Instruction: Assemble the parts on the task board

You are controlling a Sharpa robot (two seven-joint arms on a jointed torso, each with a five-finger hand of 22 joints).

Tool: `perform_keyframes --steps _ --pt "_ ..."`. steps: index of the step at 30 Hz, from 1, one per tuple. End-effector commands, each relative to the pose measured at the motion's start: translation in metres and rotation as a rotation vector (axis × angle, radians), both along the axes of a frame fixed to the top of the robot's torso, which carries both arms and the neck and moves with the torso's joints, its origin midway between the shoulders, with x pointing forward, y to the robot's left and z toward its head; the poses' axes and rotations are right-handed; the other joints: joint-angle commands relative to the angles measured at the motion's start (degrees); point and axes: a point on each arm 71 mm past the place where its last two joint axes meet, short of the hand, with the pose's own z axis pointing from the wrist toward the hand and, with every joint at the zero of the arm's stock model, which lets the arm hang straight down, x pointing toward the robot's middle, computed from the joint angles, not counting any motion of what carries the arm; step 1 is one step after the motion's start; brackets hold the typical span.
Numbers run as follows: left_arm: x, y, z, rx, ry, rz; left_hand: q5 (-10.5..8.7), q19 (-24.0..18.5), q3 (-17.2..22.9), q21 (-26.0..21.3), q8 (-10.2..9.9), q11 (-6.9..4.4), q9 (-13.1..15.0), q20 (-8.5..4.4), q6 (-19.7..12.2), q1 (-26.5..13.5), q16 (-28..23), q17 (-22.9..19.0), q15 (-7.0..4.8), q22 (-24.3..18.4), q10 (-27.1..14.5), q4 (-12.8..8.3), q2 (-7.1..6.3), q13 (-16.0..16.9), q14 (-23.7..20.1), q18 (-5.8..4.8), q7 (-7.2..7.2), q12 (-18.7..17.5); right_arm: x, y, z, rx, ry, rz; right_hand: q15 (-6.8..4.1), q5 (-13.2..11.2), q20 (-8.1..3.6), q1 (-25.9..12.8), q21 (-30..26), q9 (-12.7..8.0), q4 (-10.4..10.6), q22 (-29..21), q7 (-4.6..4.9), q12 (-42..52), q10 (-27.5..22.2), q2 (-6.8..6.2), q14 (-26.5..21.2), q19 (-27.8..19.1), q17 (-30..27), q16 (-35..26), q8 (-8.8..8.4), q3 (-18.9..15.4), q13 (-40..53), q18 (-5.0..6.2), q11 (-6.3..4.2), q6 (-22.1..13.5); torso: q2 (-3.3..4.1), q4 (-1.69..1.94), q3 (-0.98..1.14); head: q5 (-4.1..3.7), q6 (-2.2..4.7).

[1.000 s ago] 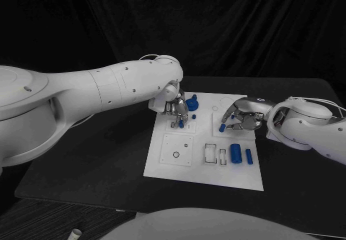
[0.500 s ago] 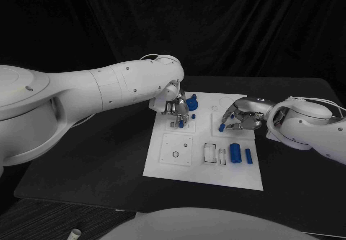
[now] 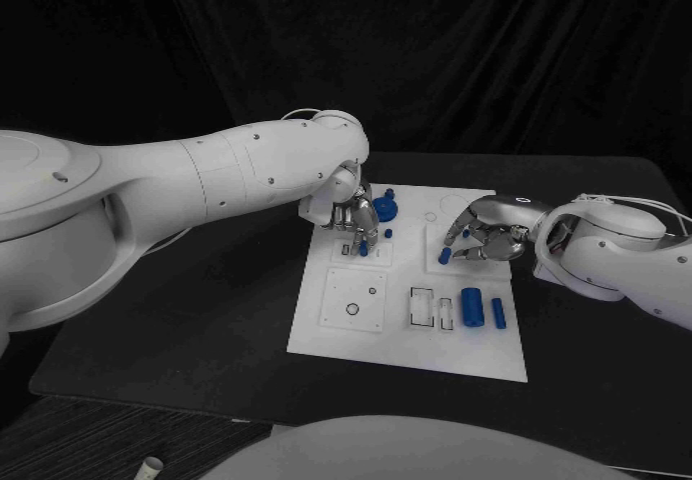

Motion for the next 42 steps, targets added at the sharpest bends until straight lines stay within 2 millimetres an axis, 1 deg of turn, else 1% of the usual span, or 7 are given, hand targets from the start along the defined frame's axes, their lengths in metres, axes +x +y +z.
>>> perform_keyframes --steps 1,7,16,21,32,42 --pt "-0.0029 0.0018 -0.0045 0.036 0.020 0.003 0.64 2.0 6.6 -0.4 -0.4 -0.09 0.1 -0.14 1.7 2.9 0.1 15.1 -0.18 11.6 5.8 -4.8 2.42 15.1 6.1 0.80 -1.71 0.1 -0.0002 -0.0006 -0.0018 -0.013 0.004 -0.011 0.28 0.4 0.11 0.5 -0.2 -0.1 -0.3 10.5 0.08 -0.4 -0.4 -0.07 3.0 -0.3 6.7 -0.1 0.08 0.2 1.0 1.10 -0.01 0.3 0.00 0.12 0.02 -0.16 -0.01" --pt "-0.0032 0.0015 -0.0048 0.030 0.019 0.003 0.16 1.9 6.7 -0.7 -0.7 -0.01 0.0 -0.10 1.5 2.9 0.1 15.1 -0.12 11.6 5.8 -4.8 2.54 15.1 6.1 0.84 -1.62 0.1 -0.0003 -0.0009 -0.0021 -0.014 0.005 -0.011 0.28 0.4 0.11 0.5 -0.2 -0.1 -0.3 10.5 0.08 -0.4 -0.4 -0.07 3.0 -0.3 6.7 -0.1 0.08 0.2 1.0 1.10 -0.01 0.3 -0.04 0.10 0.06 -0.15 -0.01" --pt "-0.0045 0.0000 -0.0057 0.028 0.024 -0.005 -0.69 1.8 6.7 -1.0 -1.1 0.09 0.0 -0.03 1.3 2.8 0.1 15.1 -0.04 11.5 5.8 -4.8 2.52 15.1 6.1 0.88 -1.51 0.1 -0.0005 -0.0005 -0.0023 -0.012 0.005 -0.010 0.30 0.4 0.12 0.4 -0.4 -0.1 -0.3 10.5 0.09 -0.4 -0.4 -0.08 3.0 -0.4 6.6 -0.1 0.05 0.2 0.9 1.14 0.00 0.2 -0.05 0.04 0.00 -0.06 -0.01" --pt "-0.0054 0.0000 -0.0066 0.036 0.030 -0.009 -1.08 1.6 6.8 -1.7 -1.4 0.15 -0.1 0.01 1.1 3.2 0.1 15.1 0.00 11.3 5.8 -5.1 2.47 15.1 6.1 1.00 -1.44 0.1 -0.0006 -0.0010 -0.0023 -0.012 0.004 -0.011 0.30 0.4 0.12 0.4 -0.4 -0.1 -0.3 10.5 0.09 -0.4 -0.4 -0.08 3.0 -0.4 6.6 -0.1 0.05 0.2 0.9 1.14 0.00 0.2 -0.05 0.06 0.05 -0.12 -0.01" --pt "-0.0053 -0.0006 -0.0066 0.021 0.021 -0.004 -1.22 1.5 6.9 -2.0 -1.7 0.22 -0.2 0.06 0.9 3.6 0.1 15.1 0.07 11.2 5.8 -5.4 2.50 15.1 6.1 1.06 -1.33 0.1 -0.0007 -0.0017 -0.0021 -0.011 0.002 -0.013 0.30 0.4 0.12 0.4 -0.4 -0.1 -0.3 10.5 0.09 -0.4 -0.4 -0.10 3.0 -0.4 6.7 -0.1 0.04 0.3 0.9 1.13 0.00 0.2 -0.02 -0.01 0.05 -0.04 -0.01" --pt "-0.0060 -0.0025 -0.0062 0.021 0.003 -0.011 -0.80 1.6 7.0 -2.0 -2.1 0.34 -0.3 0.14 0.8 4.4 0.1 15.1 0.15 11.3 5.8 -5.9 2.36 15.1 6.1 1.04 -1.20 0.1 -0.0007 -0.0022 -0.0019 -0.009 0.000 -0.014 0.31 0.3 0.14 0.3 -0.5 -0.2 -0.3 10.5 0.05 -0.5 -0.5 -0.23 2.9 -0.4 6.5 -0.2 -0.06 0.3 0.8 1.15 -0.01 0.1 -0.05 0.09 0.08 -0.16 -0.01"
